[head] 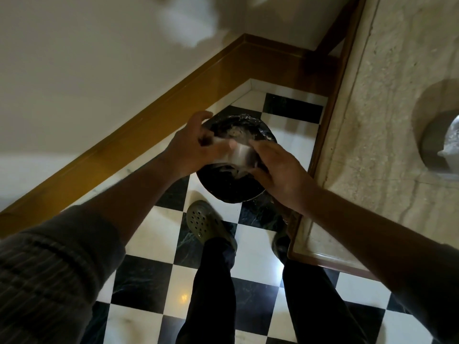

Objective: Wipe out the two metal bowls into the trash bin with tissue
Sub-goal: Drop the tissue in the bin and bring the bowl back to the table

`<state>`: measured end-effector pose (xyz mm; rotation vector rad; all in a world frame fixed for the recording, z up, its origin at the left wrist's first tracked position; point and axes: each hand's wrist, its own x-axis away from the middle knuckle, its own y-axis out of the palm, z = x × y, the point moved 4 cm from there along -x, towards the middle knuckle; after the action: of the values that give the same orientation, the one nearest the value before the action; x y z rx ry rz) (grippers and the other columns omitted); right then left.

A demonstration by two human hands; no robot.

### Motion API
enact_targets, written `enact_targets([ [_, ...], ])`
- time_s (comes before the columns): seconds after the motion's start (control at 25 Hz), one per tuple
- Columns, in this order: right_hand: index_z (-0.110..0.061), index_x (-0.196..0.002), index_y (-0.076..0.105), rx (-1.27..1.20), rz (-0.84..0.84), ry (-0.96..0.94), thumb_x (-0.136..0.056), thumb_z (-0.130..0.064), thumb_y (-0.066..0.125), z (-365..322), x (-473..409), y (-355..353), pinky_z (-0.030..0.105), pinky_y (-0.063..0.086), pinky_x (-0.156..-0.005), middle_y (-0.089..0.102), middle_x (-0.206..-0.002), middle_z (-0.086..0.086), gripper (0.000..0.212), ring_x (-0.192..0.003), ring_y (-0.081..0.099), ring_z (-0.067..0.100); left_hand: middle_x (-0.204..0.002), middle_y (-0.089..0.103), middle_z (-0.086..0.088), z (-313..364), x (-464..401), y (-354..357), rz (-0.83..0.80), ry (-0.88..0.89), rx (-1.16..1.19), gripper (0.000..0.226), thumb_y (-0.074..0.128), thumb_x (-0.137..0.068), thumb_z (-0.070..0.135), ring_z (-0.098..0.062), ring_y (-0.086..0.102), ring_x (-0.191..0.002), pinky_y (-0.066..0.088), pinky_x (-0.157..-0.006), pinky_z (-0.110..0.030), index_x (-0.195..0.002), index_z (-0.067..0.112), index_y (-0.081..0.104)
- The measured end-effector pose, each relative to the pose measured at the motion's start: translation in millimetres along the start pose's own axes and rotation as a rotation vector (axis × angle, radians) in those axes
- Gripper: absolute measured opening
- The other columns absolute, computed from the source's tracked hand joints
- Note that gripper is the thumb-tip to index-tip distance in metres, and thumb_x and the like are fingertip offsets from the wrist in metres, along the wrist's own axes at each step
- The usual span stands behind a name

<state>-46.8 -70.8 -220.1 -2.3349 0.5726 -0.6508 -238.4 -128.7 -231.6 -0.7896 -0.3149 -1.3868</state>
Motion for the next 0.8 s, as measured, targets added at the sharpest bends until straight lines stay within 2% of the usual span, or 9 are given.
enact_targets([
  [0.08, -0.01, -0.125, 0.06, -0.161, 0.115, 0.239, -0.095, -0.02, 0.056, 5, -3, -3, 0.025, 0.045, -0.086, 0.067, -0.116, 0.01, 0.032, -0.107, 0.061, 0.024, -0.123, 0.06, -0.004, -3, 5, 0, 0.101, -0.208, 0.298, 0.064, 0.062, -0.084, 0.052, -0.022, 0.063, -0.11, 0.057, -0.086, -0.036, -0.136, 0.023, 0.039],
  [0.12, -0.009, -0.118, 0.064, -0.201, 0.142, 0.358, -0.096, -0.019, 0.053, 7, -8, -4, 0.025, 0.044, -0.082, 0.069, -0.11, 0.009, 0.026, -0.102, 0.062, 0.024, -0.131, 0.057, -0.01, -1, 10, 2, 0.152, -0.28, 0.402, 0.063, 0.057, -0.081, 0.055, -0.027, 0.06, -0.116, 0.057, -0.087, -0.039, -0.133, 0.023, 0.041],
  [0.28, -0.002, -0.087, 0.071, -0.364, 0.173, 0.642, -0.094, -0.011, 0.048, 4, -16, -4, 0.037, 0.053, -0.074, 0.066, -0.081, 0.012, 0.025, -0.085, 0.066, 0.032, -0.137, 0.055, -0.008, 14, 34, 19, 0.257, -0.442, 0.686, 0.069, 0.05, -0.077, 0.059, -0.03, 0.056, -0.121, 0.053, -0.096, -0.051, -0.138, 0.028, 0.044],
  [0.36, -0.003, -0.087, 0.071, -0.446, 0.203, 0.698, -0.094, -0.012, 0.049, 2, -14, -17, 0.041, 0.059, -0.079, 0.068, -0.083, 0.012, 0.025, -0.083, 0.067, 0.03, -0.137, 0.056, -0.008, 32, 43, 16, 0.271, -0.458, 0.692, 0.071, 0.051, -0.077, 0.06, -0.03, 0.056, -0.121, 0.055, -0.094, -0.052, -0.139, 0.027, 0.046],
  [0.44, -0.006, -0.093, 0.073, -0.49, 0.241, 0.703, -0.096, -0.015, 0.051, -4, -8, -40, 0.043, 0.06, -0.082, 0.071, -0.088, 0.012, 0.025, -0.084, 0.068, 0.026, -0.135, 0.056, -0.008, 56, 49, 14, 0.259, -0.385, 0.638, 0.058, 0.051, -0.09, 0.053, -0.029, 0.057, -0.122, 0.058, -0.091, -0.05, -0.139, 0.024, 0.046],
  [0.56, -0.007, -0.091, 0.072, -0.498, 0.32, 0.689, -0.097, -0.019, 0.052, -9, 9, -78, 0.031, 0.055, -0.071, 0.071, -0.085, 0.01, 0.024, -0.079, 0.067, 0.019, -0.127, 0.06, -0.004, 103, 52, 18, 0.264, -0.257, 0.533, 0.034, 0.048, -0.102, 0.039, -0.025, 0.06, -0.118, 0.062, -0.083, -0.041, -0.128, 0.019, 0.055],
  [0.64, -0.007, -0.094, 0.07, -0.521, 0.385, 0.713, -0.097, -0.015, 0.052, -3, 26, -100, 0.024, 0.05, -0.065, 0.068, -0.086, 0.006, 0.02, -0.077, 0.063, 0.014, -0.118, 0.062, 0.001, 140, 51, 30, 0.252, -0.235, 0.518, 0.023, 0.046, -0.102, 0.038, -0.025, 0.062, -0.112, 0.058, -0.09, -0.048, -0.113, 0.025, 0.061],
  [0.72, -0.009, -0.102, 0.068, -0.639, 0.445, 0.779, -0.094, -0.009, 0.051, 14, 43, -117, 0.034, 0.059, -0.074, 0.067, -0.094, 0.005, 0.019, -0.086, 0.065, 0.018, -0.117, 0.062, -0.001, 175, 45, 52, 0.214, -0.267, 0.509, 0.024, 0.044, -0.1, 0.041, -0.026, 0.06, -0.11, 0.055, -0.093, -0.05, -0.111, 0.03, 0.062],
  [0.8, -0.014, -0.102, 0.066, -0.73, 0.475, 0.849, -0.089, -0.006, 0.05, 34, 58, -128, 0.048, 0.061, -0.082, 0.069, -0.099, 0.006, 0.022, -0.093, 0.067, 0.023, -0.119, 0.063, -0.005, 199, 37, 77, 0.18, -0.285, 0.519, 0.028, 0.042, -0.1, 0.044, -0.024, 0.06, -0.108, 0.054, -0.09, -0.044, -0.112, 0.031, 0.062],
])
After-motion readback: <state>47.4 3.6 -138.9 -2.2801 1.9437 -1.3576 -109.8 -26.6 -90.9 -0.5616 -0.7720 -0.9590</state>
